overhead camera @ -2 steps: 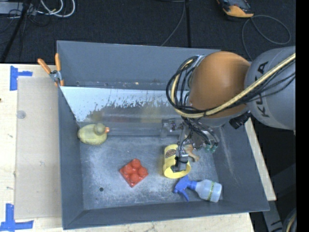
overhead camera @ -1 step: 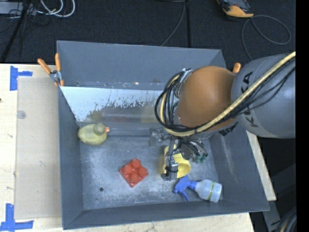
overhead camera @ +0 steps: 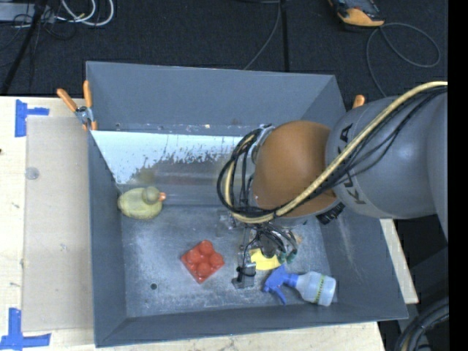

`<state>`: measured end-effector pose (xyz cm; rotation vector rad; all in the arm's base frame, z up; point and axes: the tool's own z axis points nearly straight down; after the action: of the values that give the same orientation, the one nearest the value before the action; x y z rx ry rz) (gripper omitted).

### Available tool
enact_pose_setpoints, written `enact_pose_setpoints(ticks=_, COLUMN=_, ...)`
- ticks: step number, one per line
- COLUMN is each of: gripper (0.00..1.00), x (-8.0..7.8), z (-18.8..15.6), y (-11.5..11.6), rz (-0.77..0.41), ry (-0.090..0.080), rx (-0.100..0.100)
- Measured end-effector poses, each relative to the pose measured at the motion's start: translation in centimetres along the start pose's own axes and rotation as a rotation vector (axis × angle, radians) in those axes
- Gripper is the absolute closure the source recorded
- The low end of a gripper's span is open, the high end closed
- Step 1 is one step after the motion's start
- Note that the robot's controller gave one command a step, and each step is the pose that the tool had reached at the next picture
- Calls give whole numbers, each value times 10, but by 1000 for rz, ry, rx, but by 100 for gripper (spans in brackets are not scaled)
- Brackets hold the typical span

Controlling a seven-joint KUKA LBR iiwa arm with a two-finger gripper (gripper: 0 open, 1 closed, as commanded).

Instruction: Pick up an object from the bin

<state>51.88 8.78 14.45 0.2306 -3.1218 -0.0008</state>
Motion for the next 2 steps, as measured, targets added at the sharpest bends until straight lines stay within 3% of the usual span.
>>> enact_pose_setpoints(ticks=1, gripper=0, x=-10, z=12, y=17, rz=101, ry=-8, rx=-1)
enact_pose_setpoints(ticks=2, gripper=0, x=-28, z=41, y=7, rz=-70, ry=-10, rx=-1)
